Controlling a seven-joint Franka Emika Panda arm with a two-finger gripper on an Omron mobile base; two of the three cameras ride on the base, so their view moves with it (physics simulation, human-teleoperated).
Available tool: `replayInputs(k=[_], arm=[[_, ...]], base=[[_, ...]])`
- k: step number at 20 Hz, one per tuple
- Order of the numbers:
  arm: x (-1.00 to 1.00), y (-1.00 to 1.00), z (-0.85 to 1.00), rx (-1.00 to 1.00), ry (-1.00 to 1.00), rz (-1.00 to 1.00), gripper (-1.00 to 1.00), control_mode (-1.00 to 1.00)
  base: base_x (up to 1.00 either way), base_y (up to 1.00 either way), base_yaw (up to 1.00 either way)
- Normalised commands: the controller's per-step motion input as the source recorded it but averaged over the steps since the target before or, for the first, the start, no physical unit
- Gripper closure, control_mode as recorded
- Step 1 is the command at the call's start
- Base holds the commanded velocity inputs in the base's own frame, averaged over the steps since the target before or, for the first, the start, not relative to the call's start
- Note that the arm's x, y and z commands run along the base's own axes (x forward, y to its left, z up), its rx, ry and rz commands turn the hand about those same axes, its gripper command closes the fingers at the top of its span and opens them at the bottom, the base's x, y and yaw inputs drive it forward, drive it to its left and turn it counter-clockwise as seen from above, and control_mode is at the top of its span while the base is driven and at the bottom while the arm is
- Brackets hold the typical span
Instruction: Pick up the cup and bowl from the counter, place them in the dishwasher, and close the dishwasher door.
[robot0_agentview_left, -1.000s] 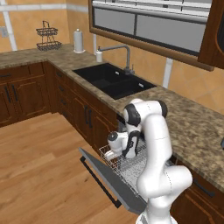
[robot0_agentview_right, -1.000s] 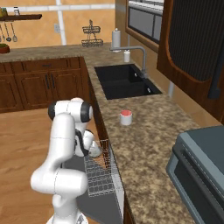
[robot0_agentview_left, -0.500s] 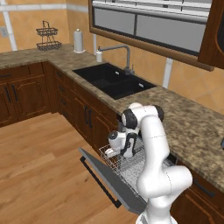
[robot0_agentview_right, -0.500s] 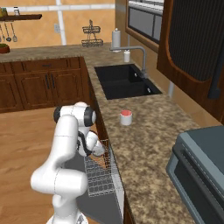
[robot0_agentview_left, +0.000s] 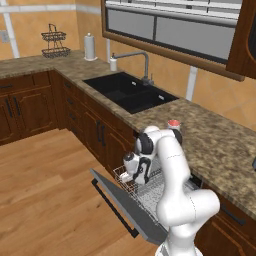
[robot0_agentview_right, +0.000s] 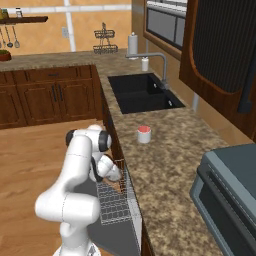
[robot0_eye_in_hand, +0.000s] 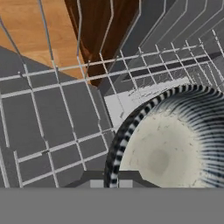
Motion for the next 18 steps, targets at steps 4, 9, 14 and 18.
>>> replayInputs(k=[4, 9, 14, 18], arm=[[0.24, 0.01, -0.43, 0.0, 0.08, 0.0, -1.0, -1.0], [0.01, 0.03, -0.16, 0.02, 0.03, 0.0, -1.0, -1.0], [-0.36, 0.06, 0.36, 0.06, -0.05, 0.0, -1.0, -1.0], [-0.74, 0.24, 1.0, 0.11, -0.23, 0.0, -1.0, -1.0]], base=[[0.0, 0.0, 0.0], [0.0, 0.0, 0.0], [0.0, 0.0, 0.0], [0.0, 0.0, 0.0]])
